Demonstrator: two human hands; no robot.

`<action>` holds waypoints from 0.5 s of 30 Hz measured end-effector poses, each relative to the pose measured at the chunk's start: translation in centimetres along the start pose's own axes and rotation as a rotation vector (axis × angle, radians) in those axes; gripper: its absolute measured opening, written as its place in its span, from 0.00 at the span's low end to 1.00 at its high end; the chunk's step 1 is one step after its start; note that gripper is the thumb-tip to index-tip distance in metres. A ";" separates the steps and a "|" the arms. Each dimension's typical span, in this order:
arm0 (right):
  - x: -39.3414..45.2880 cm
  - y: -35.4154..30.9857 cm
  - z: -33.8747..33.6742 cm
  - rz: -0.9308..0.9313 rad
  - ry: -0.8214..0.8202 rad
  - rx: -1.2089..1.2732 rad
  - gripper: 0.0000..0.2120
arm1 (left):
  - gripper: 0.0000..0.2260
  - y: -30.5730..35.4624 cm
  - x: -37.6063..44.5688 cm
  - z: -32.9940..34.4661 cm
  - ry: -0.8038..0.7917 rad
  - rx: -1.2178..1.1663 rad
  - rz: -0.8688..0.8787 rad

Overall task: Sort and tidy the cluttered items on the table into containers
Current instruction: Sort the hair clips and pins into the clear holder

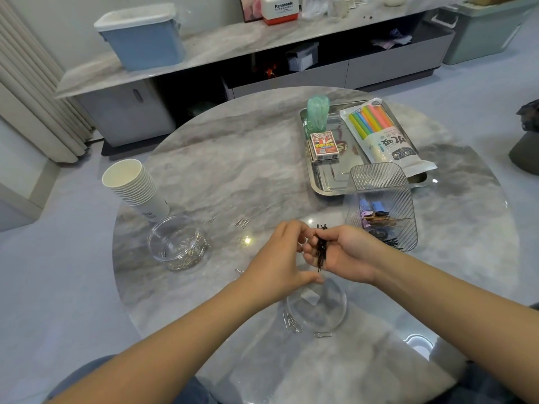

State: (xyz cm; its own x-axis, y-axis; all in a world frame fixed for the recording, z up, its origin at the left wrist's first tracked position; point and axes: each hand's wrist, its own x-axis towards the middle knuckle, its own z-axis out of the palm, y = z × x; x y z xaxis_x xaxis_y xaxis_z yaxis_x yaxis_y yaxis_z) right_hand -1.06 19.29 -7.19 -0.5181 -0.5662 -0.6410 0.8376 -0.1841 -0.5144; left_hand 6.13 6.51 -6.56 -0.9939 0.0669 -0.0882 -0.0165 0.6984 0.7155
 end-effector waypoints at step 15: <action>-4.2 -1.6 -2.3 -0.092 0.067 -0.515 0.09 | 0.27 1.0 0.4 1.2 0.008 -0.054 0.061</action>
State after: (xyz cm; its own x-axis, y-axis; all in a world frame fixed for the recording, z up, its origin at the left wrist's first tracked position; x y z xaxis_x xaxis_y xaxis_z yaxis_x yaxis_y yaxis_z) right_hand -0.60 23.84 -4.98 -0.6094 -0.5108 -0.6064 0.6030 0.1980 -0.7728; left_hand 5.81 8.10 -6.77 -0.9940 0.1024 -0.0383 0.0383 0.6540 0.7555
